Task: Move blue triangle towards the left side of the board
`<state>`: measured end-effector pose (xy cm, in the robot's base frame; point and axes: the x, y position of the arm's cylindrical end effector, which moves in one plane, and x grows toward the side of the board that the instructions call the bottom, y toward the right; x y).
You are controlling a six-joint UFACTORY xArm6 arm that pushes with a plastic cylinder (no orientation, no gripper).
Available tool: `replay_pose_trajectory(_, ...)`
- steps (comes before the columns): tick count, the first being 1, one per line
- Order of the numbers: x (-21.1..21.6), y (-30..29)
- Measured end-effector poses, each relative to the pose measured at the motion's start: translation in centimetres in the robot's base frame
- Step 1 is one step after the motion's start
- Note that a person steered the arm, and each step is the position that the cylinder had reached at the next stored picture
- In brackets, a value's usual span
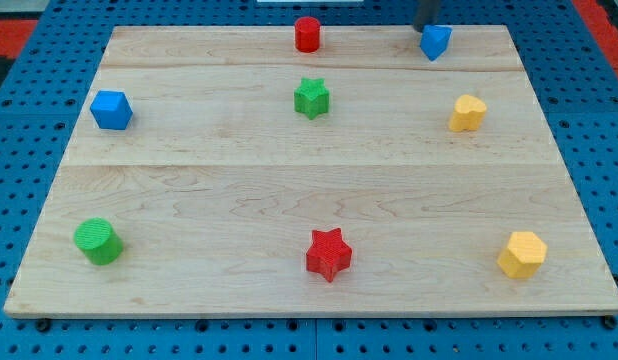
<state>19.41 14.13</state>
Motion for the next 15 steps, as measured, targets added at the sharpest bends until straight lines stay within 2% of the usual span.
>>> replay_pose_trajectory(1, 1.5, -1.5)
replay_pose_trajectory(2, 0.7, 0.4)
replay_pose_trajectory(3, 0.3, 5.1)
replay_pose_trajectory(5, 4.5, 6.4)
replay_pose_trajectory(6, 4.8, 6.0)
replay_pose_trajectory(7, 4.4, 10.1)
replay_pose_trajectory(8, 6.7, 13.1)
replay_pose_trajectory(9, 8.3, 12.3)
replay_pose_trajectory(12, 7.8, -1.9)
replay_pose_trajectory(13, 7.7, -1.3)
replay_pose_trajectory(15, 5.0, -7.1)
